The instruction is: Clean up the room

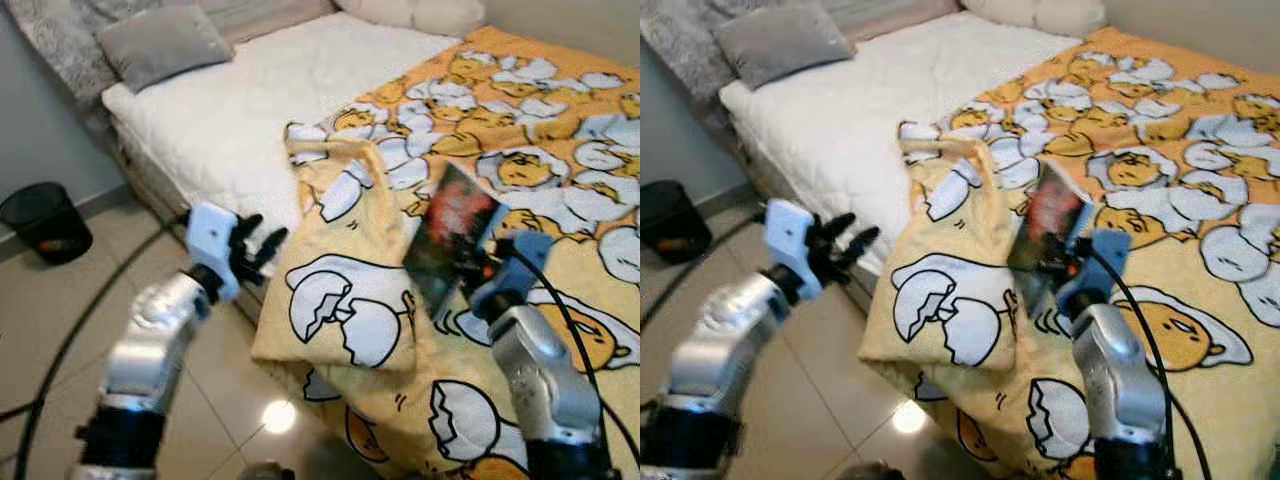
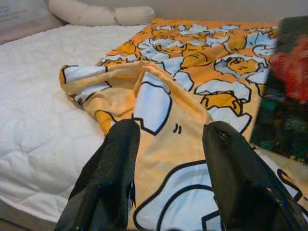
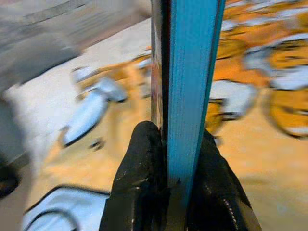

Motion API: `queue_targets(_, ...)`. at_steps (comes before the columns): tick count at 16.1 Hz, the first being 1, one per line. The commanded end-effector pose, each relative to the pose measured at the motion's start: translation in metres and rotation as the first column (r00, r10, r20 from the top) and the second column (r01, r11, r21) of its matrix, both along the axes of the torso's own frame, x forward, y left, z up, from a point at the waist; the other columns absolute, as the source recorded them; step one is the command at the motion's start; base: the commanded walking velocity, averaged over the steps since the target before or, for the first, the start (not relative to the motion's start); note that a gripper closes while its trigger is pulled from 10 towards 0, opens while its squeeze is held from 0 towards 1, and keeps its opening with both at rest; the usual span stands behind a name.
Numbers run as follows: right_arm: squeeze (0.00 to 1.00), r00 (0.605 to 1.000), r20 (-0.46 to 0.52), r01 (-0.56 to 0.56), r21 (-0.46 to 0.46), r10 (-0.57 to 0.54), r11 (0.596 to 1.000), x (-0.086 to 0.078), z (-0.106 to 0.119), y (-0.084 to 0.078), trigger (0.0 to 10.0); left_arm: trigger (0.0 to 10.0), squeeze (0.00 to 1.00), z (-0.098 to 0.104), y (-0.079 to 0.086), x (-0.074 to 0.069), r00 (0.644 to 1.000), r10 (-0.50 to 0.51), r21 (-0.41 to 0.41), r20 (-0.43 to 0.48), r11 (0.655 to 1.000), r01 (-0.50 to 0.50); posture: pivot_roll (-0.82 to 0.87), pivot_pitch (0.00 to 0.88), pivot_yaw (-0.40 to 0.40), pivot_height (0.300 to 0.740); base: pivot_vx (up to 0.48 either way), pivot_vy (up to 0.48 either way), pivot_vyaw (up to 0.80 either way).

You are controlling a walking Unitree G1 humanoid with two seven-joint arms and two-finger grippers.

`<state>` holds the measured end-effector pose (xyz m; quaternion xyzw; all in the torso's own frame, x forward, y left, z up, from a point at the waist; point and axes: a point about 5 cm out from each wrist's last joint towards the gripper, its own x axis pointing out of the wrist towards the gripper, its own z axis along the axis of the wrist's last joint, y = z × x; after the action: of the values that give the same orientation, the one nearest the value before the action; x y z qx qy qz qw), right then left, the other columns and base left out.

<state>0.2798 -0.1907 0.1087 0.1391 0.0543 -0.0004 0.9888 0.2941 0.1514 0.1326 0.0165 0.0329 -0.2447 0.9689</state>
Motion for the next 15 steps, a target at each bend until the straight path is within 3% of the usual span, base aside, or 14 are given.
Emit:
queue_targets(1,0.0,0.995,0.066,0.082,-0.014,-0.081,0.997,0.0,0.011,0.0,4.7,10.0,0.0,-0.003,0.001,-0.004,0.998,0.058,0.03,0.015,0.998,-0.058,-0.03,0.0,0.067,0.74,0.0,0.0,0.0)
queue_targets(2,0.0,0.99,0.048,0.134,-0.043,-0.131,0.99,-0.002,0.006,0.003,10.0,10.0,0.0,-0.011,0.0,-0.009,0.993,0.114,0.028,-0.001,0.993,-0.114,-0.04,0.0,0.064,0.74,0.0,0.0,0.0)
queue_targets(6,0.0,0.98,0.021,0.197,-0.076,-0.196,0.977,-0.009,-0.004,0.005,10.0,10.0,0.0,-0.019,0.005,-0.016,0.968,0.249,0.022,0.001,0.968,-0.249,-0.03,0.0,0.037,0.74,0.0,0.0,0.0)
queue_targets(8,0.0,0.958,0.02,0.287,-0.048,-0.286,0.957,-0.009,-0.004,-0.003,10.0,10.0,0.0,-0.02,0.003,-0.017,0.967,0.254,0.024,0.005,0.967,-0.254,-0.02,0.0,0.03,0.74,0.0,0.0,0.0)
queue_targets(10,0.0,0.959,0.028,0.281,-0.028,-0.28,0.959,-0.009,-0.003,-0.002,10.0,10.0,0.0,-0.02,0.001,-0.018,0.967,0.255,0.023,0.007,0.967,-0.255,-0.02,0.0,0.029,0.74,0.0,0.0,0.0)
queue_targets(12,0.0,0.955,-0.021,0.292,-0.113,-0.296,0.95,-0.009,-0.009,-0.003,10.0,10.0,0.0,-0.022,0.001,-0.019,0.965,0.262,0.023,0.006,0.965,-0.262,-0.03,0.0,0.028,0.74,0.0,0.0,0.0)
queue_targets(13,0.0,0.967,0.002,0.252,-0.121,-0.254,0.96,-0.009,-0.008,0.001,10.0,10.0,0.0,-0.022,0.001,-0.019,0.964,0.265,0.027,0.007,0.964,-0.265,-0.02,0.0,0.026,0.74,0.0,0.0,0.0)
queue_targets(15,0.0,0.98,-0.014,0.188,-0.271,-0.199,0.944,-0.009,-0.01,0.008,10.0,10.0,0.0,-0.025,0.001,-0.02,0.963,0.268,0.05,0.013,0.962,-0.268,-0.02,0.0,0.023,0.74,0.0,0.133,0.0)
